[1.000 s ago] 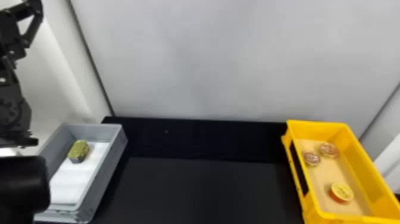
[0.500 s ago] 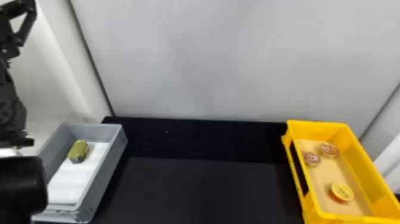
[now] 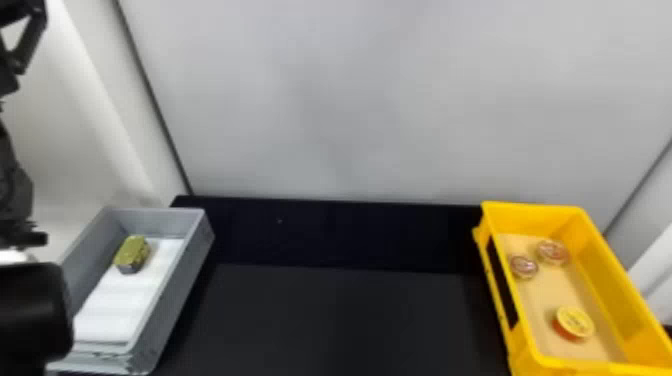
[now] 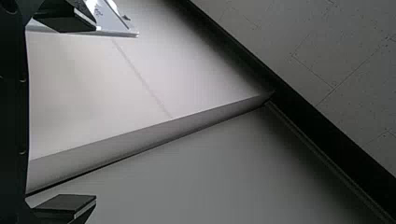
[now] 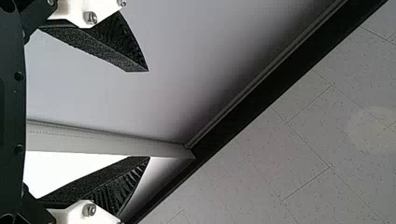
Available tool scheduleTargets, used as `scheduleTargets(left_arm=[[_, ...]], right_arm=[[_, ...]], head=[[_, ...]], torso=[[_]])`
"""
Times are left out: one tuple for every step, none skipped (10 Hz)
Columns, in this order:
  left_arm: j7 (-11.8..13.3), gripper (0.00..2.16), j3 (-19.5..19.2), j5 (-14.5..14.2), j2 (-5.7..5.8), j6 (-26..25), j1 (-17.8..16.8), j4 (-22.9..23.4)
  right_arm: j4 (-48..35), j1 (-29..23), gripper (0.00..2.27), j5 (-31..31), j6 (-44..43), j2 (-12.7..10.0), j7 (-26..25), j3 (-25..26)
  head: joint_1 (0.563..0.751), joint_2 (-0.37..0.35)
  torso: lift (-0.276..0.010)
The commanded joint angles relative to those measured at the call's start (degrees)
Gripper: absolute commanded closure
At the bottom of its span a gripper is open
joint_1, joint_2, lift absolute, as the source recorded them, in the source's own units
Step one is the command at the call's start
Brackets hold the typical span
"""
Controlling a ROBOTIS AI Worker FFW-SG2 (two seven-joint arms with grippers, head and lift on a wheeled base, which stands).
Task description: Pick up the round yellow can and place it in the yellow rectangular box
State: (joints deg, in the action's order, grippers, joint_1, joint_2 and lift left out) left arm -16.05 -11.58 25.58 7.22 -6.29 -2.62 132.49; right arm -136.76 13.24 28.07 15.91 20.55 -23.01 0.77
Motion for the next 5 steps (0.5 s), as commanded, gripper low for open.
scheduleTargets(left_arm=[[0.13,0.0,-0.11,0.0,0.07,-0.39,0.16,0.4],[0.13,0.0,-0.11,0.0,-0.01,-0.48,0.16,0.48],[0.13,0.0,-0.46,0.0,-0.01,-0.66,0.16,0.75],[0.31,0.0,-0.46,0.0,0.16,-0.66,-0.19,0.75],[0.39,0.0,-0.29,0.0,0.43,-0.57,-0.36,0.75]], right_arm=[[0.0,0.04,0.13,-0.1,0.09,-0.16,0.16,0.02],[0.0,0.12,0.13,-0.1,0.0,-0.25,0.16,0.02],[0.0,0.21,0.13,-0.1,0.0,-0.25,0.25,-0.15],[0.0,0.21,0.13,-0.1,-0.09,-0.42,0.25,-0.24],[0.0,0.39,0.13,-0.1,-0.09,-0.51,0.33,-0.24]], head=[[0.663,0.054],[0.663,0.054],[0.663,0.054],[0.663,0.054],[0.663,0.054]], torso=[[-0.01],[-0.01],[-0.01],[-0.01],[-0.01]])
